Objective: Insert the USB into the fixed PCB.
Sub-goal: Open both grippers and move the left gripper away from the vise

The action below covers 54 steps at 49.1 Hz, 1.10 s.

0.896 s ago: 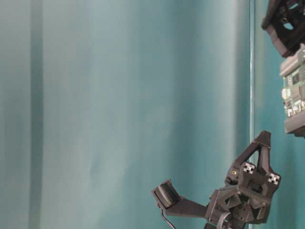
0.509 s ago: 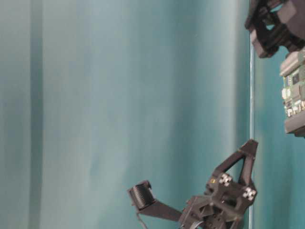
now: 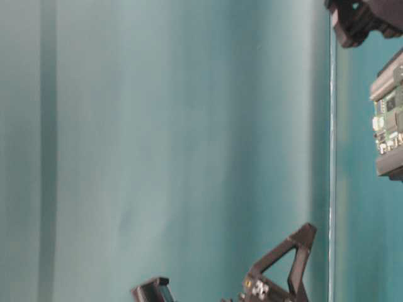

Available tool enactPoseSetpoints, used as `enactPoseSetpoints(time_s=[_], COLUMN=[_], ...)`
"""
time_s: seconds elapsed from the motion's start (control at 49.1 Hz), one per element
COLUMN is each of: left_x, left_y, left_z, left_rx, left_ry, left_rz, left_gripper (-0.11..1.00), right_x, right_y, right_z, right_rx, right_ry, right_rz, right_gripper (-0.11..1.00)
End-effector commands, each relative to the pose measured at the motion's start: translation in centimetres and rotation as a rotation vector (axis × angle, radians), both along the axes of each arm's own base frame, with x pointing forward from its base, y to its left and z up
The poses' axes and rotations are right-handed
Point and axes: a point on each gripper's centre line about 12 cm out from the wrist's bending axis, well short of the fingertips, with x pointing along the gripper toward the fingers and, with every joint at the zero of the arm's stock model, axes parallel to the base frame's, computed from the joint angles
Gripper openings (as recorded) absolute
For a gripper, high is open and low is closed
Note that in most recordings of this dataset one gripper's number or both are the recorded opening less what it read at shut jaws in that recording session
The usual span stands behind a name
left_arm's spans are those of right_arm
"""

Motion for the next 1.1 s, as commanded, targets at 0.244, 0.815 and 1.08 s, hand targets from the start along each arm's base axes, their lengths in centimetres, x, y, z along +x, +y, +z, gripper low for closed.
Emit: enactPoseSetpoints(time_s=[0.244,0.815,1.08], left_x=[-0.2,-0.2,-1.2], left_y=[-1.2,-1.7,-2.6], left_z=[1.3,1.4,2.6], left_rx=[-0.006,0.0,0.006], left_ry=[-0.041,-0.043,-0.068], left_rz=[-0.028,-0.047,-0.069], left_gripper=[0.48,0.53,0.53], right_x=[-0.4,-0.9,-0.7], right_y=[0.7,3.4,4.4], right_z=[0.8,-1.4,-2.4], right_rx=[0.089,0.125,0.108], right_ry=[0.018,0.086,0.109], right_rz=[-0.102,-0.161,-0.155], right_gripper=[0.32,0.66,0.66])
